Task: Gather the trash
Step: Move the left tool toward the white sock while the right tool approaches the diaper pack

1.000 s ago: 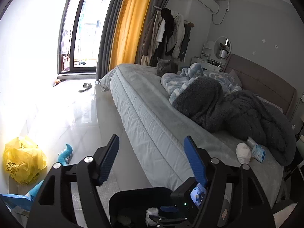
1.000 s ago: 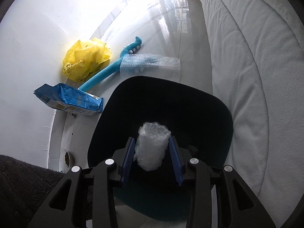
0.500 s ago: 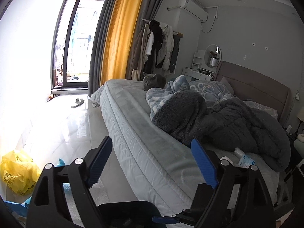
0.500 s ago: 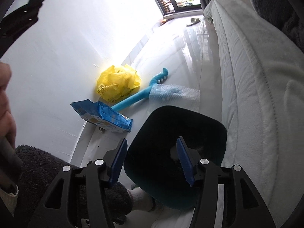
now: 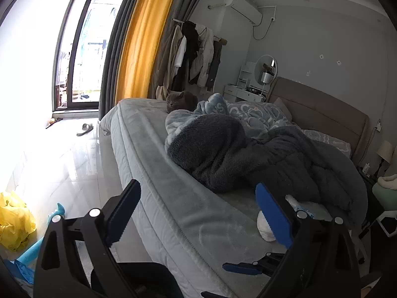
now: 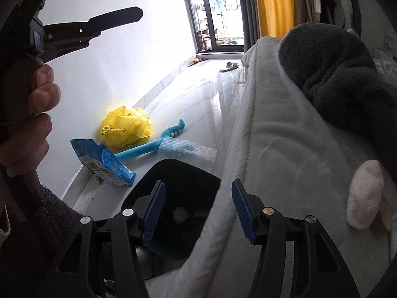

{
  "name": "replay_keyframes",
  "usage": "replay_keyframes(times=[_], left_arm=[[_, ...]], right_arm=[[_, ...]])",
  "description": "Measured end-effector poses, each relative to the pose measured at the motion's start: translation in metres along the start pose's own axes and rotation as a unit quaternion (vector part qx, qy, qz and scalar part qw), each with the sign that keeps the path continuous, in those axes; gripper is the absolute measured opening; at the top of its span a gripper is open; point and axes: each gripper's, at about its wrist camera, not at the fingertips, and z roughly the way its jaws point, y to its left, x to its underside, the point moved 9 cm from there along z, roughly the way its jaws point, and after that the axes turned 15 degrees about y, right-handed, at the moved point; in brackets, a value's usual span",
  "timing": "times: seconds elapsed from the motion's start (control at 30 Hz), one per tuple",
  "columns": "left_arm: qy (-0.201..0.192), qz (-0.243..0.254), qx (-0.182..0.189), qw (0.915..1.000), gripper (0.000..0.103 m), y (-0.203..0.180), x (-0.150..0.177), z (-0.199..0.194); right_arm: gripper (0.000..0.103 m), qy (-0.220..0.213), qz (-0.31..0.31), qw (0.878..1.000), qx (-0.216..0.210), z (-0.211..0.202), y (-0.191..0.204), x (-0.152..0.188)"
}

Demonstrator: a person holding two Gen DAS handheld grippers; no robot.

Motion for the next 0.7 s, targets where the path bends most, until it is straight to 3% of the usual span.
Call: replay_keyframes(times=[0.37,0.7], left_arm=[[0.053,0.011,0.032,0.998,0.096,-0.051,0.016,0.046],[0.104,-0.03,0.084,0.9906,0.096,-0.082,0.032,0.088]], right_arm=[[0.065,-0.025,0.05,0.996,0.066,-0.04,-0.067,0.033],[0.074,-0.035,0.069,0.988,0.134,-0.067,-0.119,0.062]])
